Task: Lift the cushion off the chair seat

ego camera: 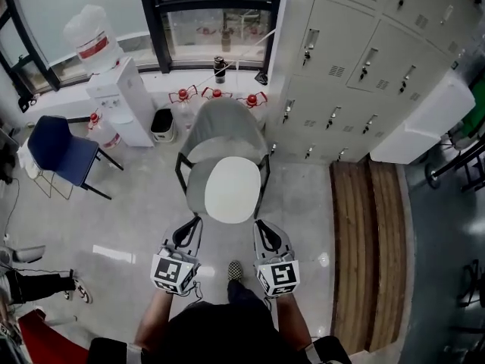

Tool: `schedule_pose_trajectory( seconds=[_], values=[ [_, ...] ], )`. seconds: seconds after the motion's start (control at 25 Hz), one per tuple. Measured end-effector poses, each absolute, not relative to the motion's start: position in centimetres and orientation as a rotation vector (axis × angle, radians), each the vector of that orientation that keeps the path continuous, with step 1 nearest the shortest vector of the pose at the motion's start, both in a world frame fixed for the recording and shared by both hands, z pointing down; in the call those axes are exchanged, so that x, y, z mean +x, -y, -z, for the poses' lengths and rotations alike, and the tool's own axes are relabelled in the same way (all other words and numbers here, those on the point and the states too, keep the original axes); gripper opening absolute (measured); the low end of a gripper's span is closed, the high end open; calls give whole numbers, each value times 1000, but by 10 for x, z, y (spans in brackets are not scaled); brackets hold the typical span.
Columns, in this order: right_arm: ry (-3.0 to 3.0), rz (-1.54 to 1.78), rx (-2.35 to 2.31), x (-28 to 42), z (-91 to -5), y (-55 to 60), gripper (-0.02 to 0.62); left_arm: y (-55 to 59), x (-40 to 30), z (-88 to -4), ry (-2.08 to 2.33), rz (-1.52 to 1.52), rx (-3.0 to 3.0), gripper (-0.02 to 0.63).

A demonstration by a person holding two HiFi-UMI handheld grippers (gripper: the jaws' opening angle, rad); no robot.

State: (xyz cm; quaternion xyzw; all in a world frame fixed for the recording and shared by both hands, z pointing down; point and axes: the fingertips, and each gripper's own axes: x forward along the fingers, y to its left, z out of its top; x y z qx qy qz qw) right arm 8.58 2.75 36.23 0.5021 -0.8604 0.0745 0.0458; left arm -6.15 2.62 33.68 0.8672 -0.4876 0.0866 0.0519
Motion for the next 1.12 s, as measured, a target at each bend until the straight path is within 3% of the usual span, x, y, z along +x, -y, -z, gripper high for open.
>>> schedule_pose_trajectory(
  seconds=[0.68, 1.12],
  values=[
    [2541, -403, 1500, 108, -444, 58, 38, 59, -48, -404, 1444, -318, 2563, 23],
    [2435, -492, 1551, 102, -537, 97, 38, 108, -45, -505, 1302, -351, 2568, 23]
  ],
)
